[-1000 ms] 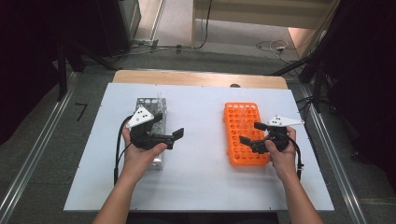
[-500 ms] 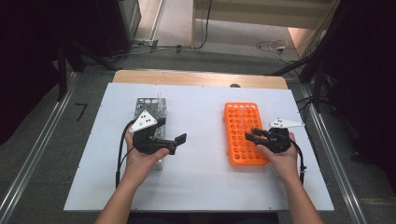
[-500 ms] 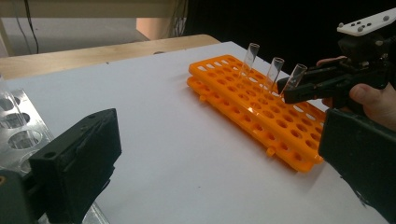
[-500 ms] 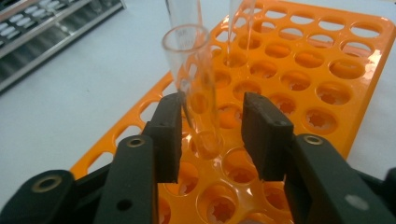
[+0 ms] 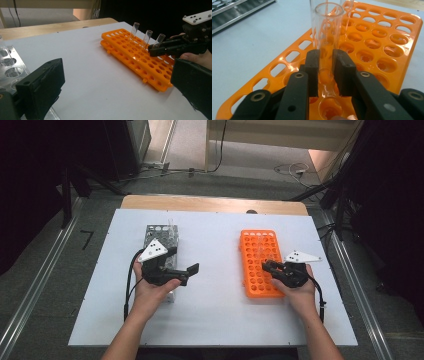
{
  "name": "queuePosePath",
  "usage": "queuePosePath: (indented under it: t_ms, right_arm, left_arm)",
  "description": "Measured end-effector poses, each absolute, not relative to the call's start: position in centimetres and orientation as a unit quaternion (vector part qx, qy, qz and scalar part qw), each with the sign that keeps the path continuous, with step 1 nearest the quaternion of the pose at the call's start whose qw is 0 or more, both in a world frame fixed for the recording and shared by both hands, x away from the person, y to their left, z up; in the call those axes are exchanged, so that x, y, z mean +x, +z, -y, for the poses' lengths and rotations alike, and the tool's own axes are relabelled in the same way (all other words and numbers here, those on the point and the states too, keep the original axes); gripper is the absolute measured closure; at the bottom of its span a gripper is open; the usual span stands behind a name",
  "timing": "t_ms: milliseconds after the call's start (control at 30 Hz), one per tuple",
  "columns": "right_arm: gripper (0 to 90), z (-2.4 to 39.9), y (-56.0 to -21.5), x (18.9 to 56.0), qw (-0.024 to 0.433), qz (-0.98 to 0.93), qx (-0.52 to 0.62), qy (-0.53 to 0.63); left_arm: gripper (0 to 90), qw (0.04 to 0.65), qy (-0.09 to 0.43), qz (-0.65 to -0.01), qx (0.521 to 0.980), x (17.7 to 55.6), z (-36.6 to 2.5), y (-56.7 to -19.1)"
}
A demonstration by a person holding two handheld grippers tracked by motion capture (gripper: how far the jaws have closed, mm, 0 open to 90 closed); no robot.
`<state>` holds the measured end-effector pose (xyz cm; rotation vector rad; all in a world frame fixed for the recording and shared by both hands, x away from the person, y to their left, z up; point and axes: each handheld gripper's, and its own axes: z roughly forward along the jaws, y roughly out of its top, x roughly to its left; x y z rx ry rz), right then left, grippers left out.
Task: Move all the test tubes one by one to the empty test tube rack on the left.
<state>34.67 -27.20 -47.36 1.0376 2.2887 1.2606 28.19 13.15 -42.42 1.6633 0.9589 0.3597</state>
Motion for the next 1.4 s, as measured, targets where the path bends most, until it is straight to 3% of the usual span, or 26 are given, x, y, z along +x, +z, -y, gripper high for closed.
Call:
queuePosePath:
  t_ms: [400,1400]
  right_arm:
    - [73.5,27.3,-46.7,34.7,0.154,-0.796,0.377,0.447]
    - [73.6,27.4,-41.0,32.9,0.168,-0.774,0.372,0.485]
  left_arm:
    - [0.0,0.561,0.152,-0.405,0.706,28.2,-13.1,-42.4]
    - [0.0,0.563,0.151,-0.396,0.709,27.8,-12.7,-41.8]
